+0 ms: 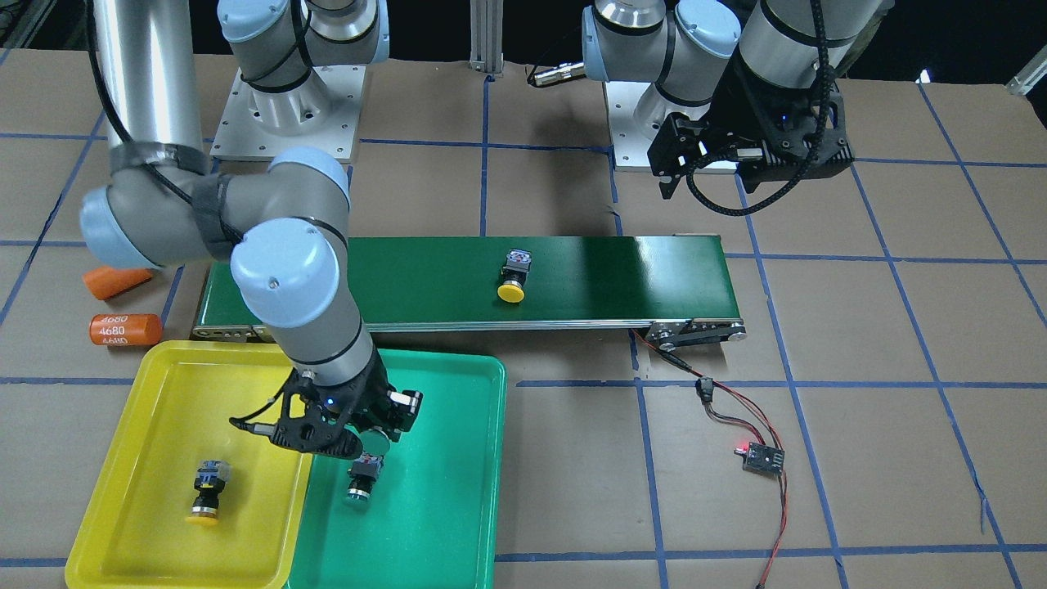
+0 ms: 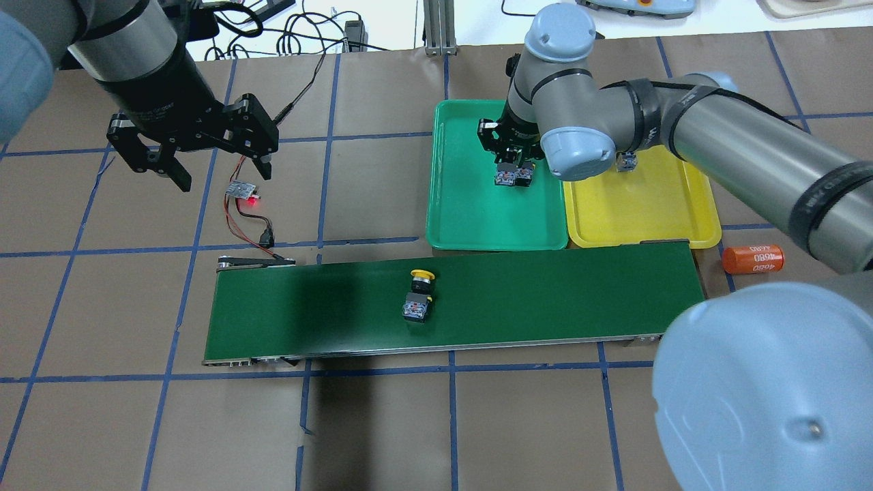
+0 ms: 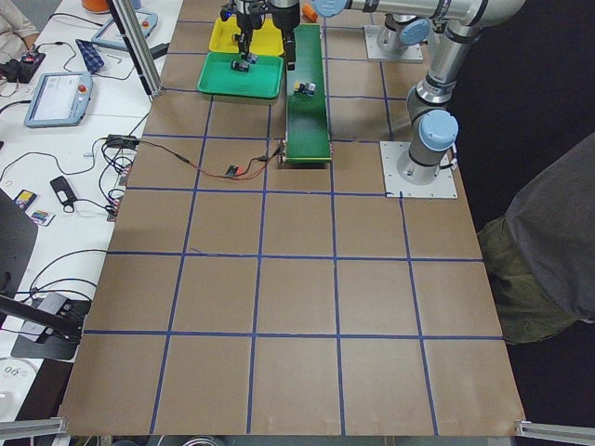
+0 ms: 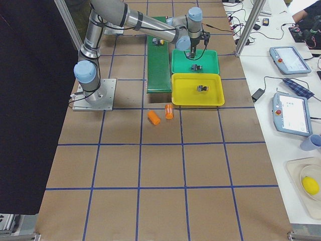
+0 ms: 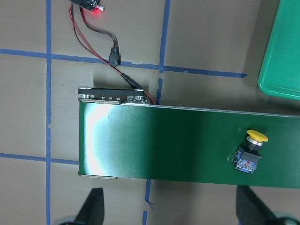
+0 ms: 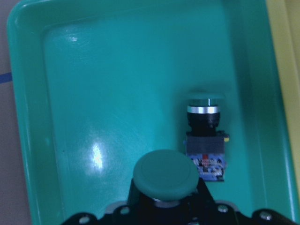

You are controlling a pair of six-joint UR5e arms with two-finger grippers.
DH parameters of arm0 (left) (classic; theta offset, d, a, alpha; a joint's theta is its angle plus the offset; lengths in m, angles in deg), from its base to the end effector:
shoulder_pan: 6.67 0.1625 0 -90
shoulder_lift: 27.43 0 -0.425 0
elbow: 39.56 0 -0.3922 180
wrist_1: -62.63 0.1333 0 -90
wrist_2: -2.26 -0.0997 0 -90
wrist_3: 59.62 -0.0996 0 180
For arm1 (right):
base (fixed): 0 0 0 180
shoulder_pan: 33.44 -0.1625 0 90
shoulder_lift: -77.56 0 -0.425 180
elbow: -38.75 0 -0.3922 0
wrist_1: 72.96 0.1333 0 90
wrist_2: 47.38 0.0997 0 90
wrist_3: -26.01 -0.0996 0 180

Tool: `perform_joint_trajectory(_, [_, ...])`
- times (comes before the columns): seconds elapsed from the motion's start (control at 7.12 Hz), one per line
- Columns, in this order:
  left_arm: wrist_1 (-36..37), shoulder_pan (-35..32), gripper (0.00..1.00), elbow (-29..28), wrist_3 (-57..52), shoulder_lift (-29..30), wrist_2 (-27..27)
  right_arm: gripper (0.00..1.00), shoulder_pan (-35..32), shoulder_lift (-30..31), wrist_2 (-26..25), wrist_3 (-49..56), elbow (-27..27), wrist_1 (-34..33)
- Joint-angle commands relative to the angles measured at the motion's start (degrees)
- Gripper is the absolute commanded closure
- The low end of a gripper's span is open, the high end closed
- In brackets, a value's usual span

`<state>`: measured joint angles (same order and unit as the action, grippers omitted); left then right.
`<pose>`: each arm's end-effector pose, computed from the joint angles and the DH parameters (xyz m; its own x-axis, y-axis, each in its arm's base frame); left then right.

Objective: Sort buttons by color to trays
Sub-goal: 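Carry the green button into the green tray and open the right gripper, then move the right gripper back over the belt toward the yellow button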

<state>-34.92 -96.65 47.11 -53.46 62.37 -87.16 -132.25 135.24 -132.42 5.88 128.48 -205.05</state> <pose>-0.1341 -0.4825 0.5053 -0.9941 -0.1081 0.0025 -0.1076 0.9917 0.0708 0.2436 -0.6454 0.2332 -0.9741 0.1776 -0.1399 0.1964 0.9713 -0.1344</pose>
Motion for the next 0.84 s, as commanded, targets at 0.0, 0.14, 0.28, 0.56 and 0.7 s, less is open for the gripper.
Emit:
perform_joint_trajectory(0.0, [0.00, 0.07, 0.00, -0.53, -5.34, 0.19, 0.12, 0.00, 0.02, -1.00, 4.59, -0.09, 0.09, -2.66])
perform_joint_trajectory(0.14, [0.00, 0.07, 0.00, -0.62, -5.63, 0.45, 0.38, 0.00, -0.06, 2.15, 4.10, 0.00, 0.18, 3.96])
perform_joint_trajectory(0.28, [0.00, 0.07, 0.00, -0.79, -4.77, 0.20, 0.21, 0.00, 0.02, 6.09, 2.27, -0.17, 0.36, 10.73])
perform_joint_trajectory(0.56, [0.17, 0.16, 0.00, -0.88, -2.48, -0.07, 0.04, 0.00, 0.64, 14.88, -2.49, 0.09, 0.44, 26.46])
perform_joint_trajectory(0.7, [0.43, 0.16, 0.00, -0.80, -2.47, 0.02, -0.05, 0.00, 0.99, 19.62, -2.58, 0.00, 1.58, 34.27])
